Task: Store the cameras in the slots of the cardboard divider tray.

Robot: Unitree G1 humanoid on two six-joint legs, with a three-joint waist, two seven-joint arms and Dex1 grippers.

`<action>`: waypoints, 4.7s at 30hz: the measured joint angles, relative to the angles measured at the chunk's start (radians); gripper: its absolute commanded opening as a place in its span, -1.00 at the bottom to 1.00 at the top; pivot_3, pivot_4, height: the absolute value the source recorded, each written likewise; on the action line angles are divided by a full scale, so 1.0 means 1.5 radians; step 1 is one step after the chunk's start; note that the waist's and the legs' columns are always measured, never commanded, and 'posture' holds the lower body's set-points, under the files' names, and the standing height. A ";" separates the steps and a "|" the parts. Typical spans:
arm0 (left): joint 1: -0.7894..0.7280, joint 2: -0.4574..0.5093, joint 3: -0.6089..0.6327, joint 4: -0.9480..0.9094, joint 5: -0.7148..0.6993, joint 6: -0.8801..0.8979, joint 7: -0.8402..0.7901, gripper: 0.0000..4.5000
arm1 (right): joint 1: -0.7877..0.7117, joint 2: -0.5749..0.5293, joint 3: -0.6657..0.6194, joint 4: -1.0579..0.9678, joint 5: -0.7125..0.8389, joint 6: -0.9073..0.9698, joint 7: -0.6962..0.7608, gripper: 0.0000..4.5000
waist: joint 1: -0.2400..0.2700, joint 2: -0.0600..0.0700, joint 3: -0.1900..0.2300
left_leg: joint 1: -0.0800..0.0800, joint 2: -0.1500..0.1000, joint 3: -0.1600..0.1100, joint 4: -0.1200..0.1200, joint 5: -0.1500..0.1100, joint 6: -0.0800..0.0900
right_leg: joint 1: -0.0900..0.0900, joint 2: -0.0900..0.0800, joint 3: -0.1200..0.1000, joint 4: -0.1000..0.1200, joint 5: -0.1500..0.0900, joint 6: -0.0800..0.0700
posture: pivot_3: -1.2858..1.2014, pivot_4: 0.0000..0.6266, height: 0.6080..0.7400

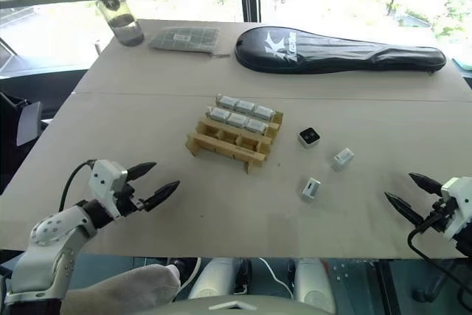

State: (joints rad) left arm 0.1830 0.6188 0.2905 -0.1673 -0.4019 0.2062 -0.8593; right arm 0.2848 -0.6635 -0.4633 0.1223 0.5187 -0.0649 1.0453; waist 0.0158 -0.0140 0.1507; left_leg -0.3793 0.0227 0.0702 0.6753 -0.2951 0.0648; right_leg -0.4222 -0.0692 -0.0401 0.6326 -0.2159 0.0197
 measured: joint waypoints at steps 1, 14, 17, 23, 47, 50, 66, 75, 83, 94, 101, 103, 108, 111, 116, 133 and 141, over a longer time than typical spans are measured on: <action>-0.009 0.005 0.001 0.007 -0.013 0.000 -0.019 1.00 | 0.017 0.009 -0.002 -0.032 0.000 0.013 -0.021 0.93 | 0.001 0.000 0.000 | 0.000 0.000 0.000 0.000 0.000 0.000 | 0.000 0.000 0.000 0.000 0.000 0.000 | 0.03 -0.52 1.00; -0.255 0.145 -0.022 0.179 -0.119 0.016 -0.346 1.00 | 0.272 0.234 0.192 -0.599 -0.050 0.218 -0.364 0.93 | -0.003 -0.001 -0.001 | 0.000 0.000 0.001 0.001 0.001 -0.002 | -0.001 0.000 -0.001 0.002 -0.002 0.003 | 0.03 -0.52 1.00; -0.314 0.144 -0.049 0.214 -0.110 0.001 -0.376 1.00 | 0.240 0.264 0.293 -0.655 -0.102 0.291 -0.457 0.93 | -0.005 -0.002 -0.002 | 0.000 0.000 0.001 0.001 0.002 -0.004 | -0.001 0.000 -0.001 0.002 -0.002 0.002 | 0.03 -0.52 1.00; -0.329 0.137 -0.071 0.253 -0.088 -0.023 -0.401 1.00 | 0.182 0.302 0.374 -0.668 -0.131 0.416 -0.569 0.93 | -0.004 -0.003 -0.002 | -0.004 0.000 0.001 0.001 0.003 -0.005 | -0.005 0.003 -0.001 0.002 -0.001 0.001 | 0.03 -0.52 1.00; -0.245 0.329 -0.086 0.148 -0.239 -0.010 -0.499 1.00 | 0.037 0.377 0.362 -0.689 -0.081 0.686 -0.714 0.93 | -0.017 -0.004 -0.001 | -0.003 0.000 0.001 0.001 0.003 -0.005 | -0.005 0.004 0.000 0.003 -0.001 0.001 | 0.03 -0.52 1.00; -0.238 0.370 -0.125 0.130 -0.278 -0.038 -0.500 1.00 | 0.035 0.378 0.357 -0.689 -0.081 0.695 -0.718 0.93 | -0.018 -0.004 -0.001 | -0.003 0.000 0.001 0.001 0.003 -0.005 | -0.005 0.003 0.000 0.003 -0.001 0.001 | 0.03 -0.52 1.00; -0.265 0.410 -0.200 0.145 -0.336 -0.100 -0.500 1.00 | 0.025 0.358 0.383 -0.704 -0.099 0.699 -0.733 -0.41 | -0.018 -0.004 -0.001 | -0.003 0.000 0.002 0.001 0.003 -0.005 | -0.005 0.004 0.000 0.004 -0.002 0.003 | 0.03 -0.52 1.00; -0.267 0.410 -0.200 0.146 -0.336 -0.099 -0.500 1.00 | 0.022 0.314 0.388 -0.709 -0.118 0.694 -0.720 -0.65 | -0.018 -0.004 -0.001 | -0.003 0.000 0.002 0.001 0.003 -0.005 | -0.005 0.004 0.000 0.003 -0.002 0.003 | 0.03 -0.52 1.00; -0.266 0.397 -0.157 0.146 -0.336 -0.081 -0.500 1.00 | -0.127 0.124 0.369 -0.671 -0.117 0.578 -0.521 -0.65 | -0.021 -0.004 -0.001 | -0.002 0.000 0.002 0.002 0.002 -0.003 | -0.005 0.006 0.000 0.004 -0.002 0.004 | 0.03 -0.52 1.00; -0.147 0.349 0.002 0.159 -0.281 -0.063 -0.488 1.00 | -0.602 0.198 0.496 -0.132 -0.158 0.240 -0.161 -0.65 | -0.024 -0.005 0.002 | -0.003 0.003 0.003 0.002 0.003 -0.005 | -0.007 0.010 0.002 0.005 0.001 0.003 | 0.03 -0.52 1.00; -0.089 0.303 0.131 0.187 -0.234 -0.066 -0.450 1.00 | -0.749 0.340 0.567 0.166 -0.226 0.095 -0.069 -0.65 | -0.018 -0.005 0.002 | -0.013 0.001 0.001 0.004 0.003 -0.005 | -0.013 0.006 -0.001 0.006 0.001 0.003 | 0.03 -0.52 1.00; -0.075 0.291 0.152 0.185 -0.230 -0.065 -0.440 1.00 | -0.758 0.360 0.571 0.211 -0.239 0.077 -0.063 -0.65 | -0.019 -0.005 0.002 | -0.013 0.000 0.002 0.004 0.003 -0.005 | -0.013 0.005 -0.001 0.006 0.001 0.003 | 0.03 -0.52 1.00; -0.038 0.245 0.189 0.172 -0.218 -0.062 -0.412 1.00 | -0.822 0.426 0.563 0.345 -0.274 0.046 -0.090 -0.65 | -0.030 -0.005 0.002 | -0.012 0.000 0.002 0.005 0.003 -0.006 | -0.013 0.004 -0.002 0.007 0.001 0.003 | 0.03 -0.52 1.00; -0.035 0.240 0.196 0.157 -0.218 -0.056 -0.406 1.00 | -0.843 0.444 0.558 0.385 -0.286 0.031 -0.096 -0.65 | -0.031 -0.004 0.002 | -0.012 0.000 0.000 0.005 0.004 -0.007 | -0.013 0.004 -0.004 0.008 0.001 0.003 | 0.03 -0.52 1.00; -0.032 0.232 0.199 0.142 -0.218 -0.050 -0.399 1.00 | -0.852 0.467 0.545 0.444 -0.299 0.027 -0.108 -0.65 | -0.039 -0.004 0.002 | -0.012 0.000 0.000 0.005 0.004 -0.007 | -0.013 0.003 -0.003 0.008 0.001 0.003 | 0.03 -0.52 1.00; -0.048 0.220 0.197 0.132 -0.205 -0.043 -0.390 1.00 | -0.880 0.498 0.536 0.478 -0.350 0.068 -0.106 -0.65 | -0.042 -0.003 0.002 | -0.011 0.000 0.000 0.004 0.004 -0.008 | -0.013 0.000 -0.003 0.009 0.001 0.003 | 0.03 -0.52 1.00; -0.064 0.219 0.192 0.134 -0.204 -0.039 -0.396 1.00 | -0.874 0.501 0.532 0.461 -0.367 0.092 -0.120 -0.65 | -0.042 -0.003 0.002 | -0.011 0.000 0.000 0.004 0.004 -0.008 | -0.013 0.000 -0.003 0.009 0.001 0.003 | 0.03 -0.52 1.00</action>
State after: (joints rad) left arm 0.0877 0.9480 0.5791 0.0339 -0.7082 0.1471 -1.4535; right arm -1.0265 0.0877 0.3351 0.8136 -0.0315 0.0732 0.8651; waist -0.0471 -0.0190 0.1540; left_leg -0.3956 0.0227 0.0703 0.6814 -0.2894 0.0531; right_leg -0.4424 -0.0698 -0.0442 0.6461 -0.2137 0.0238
